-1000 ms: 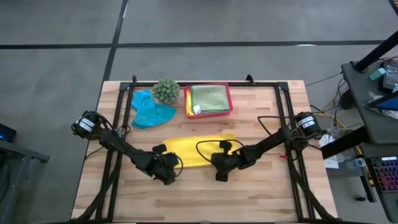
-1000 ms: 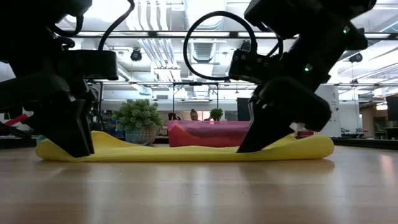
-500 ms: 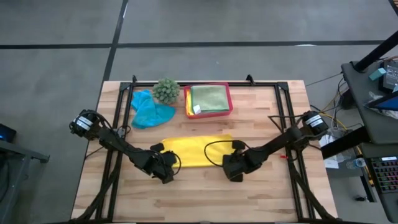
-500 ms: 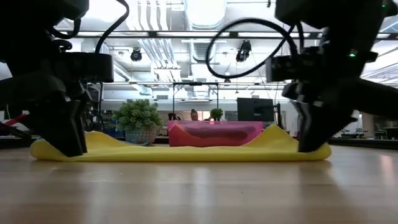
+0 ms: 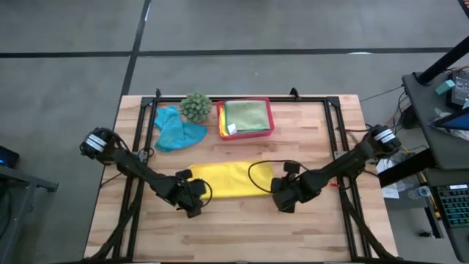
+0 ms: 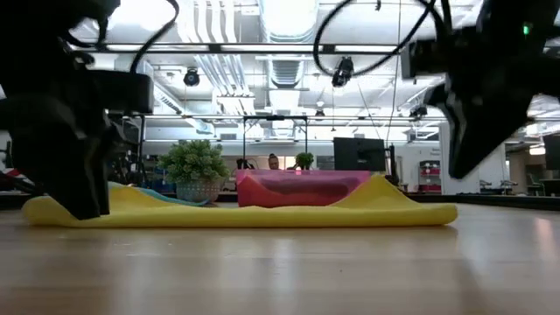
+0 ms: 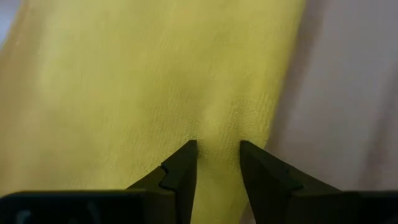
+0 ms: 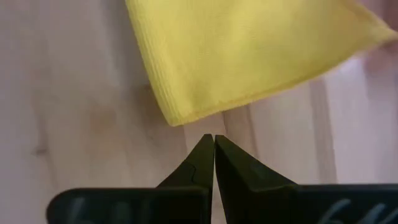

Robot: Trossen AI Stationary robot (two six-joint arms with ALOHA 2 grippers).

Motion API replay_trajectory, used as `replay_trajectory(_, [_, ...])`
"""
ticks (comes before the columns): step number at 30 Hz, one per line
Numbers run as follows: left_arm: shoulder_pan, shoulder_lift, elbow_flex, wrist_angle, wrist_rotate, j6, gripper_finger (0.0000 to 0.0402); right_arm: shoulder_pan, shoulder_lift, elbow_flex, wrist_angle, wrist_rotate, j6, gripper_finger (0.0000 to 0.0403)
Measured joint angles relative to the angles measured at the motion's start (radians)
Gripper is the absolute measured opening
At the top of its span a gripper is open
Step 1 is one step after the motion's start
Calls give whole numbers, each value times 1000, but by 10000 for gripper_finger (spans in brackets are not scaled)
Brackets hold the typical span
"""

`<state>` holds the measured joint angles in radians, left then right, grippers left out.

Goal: Fold microfiber towels
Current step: Fold the yellow microfiber towel

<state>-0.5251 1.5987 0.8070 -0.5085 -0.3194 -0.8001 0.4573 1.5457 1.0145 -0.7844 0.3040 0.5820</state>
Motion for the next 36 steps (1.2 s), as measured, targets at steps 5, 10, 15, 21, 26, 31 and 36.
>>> replay_trajectory(5, [0, -88, 2, 11, -14, 6, 107, 1, -93, -7, 4, 15, 54, 8])
replay_trajectory(10, [0, -140, 7, 16, -27, 6, 107, 1, -162, -27, 13, 67, 194, 9])
replay_trajectory(15, [0, -168, 11, 20, -40, 5, 107, -22, -196, -76, 38, 73, 298, 24])
replay_trajectory(21, [0, -175, 8, 22, -55, 5, 107, -81, -213, -178, 169, 42, 387, 92])
replay_trajectory(26, [0, -175, 3, 24, -58, 2, 107, -145, -211, -271, 309, 11, 447, 172])
replay_trajectory(31, [0, -175, 3, 26, -69, 2, 107, -202, -208, -349, 485, -1, 450, 237])
replay_trajectory(36, [0, -175, 2, 25, -79, 3, 107, -239, -203, -400, 596, -28, 449, 276])
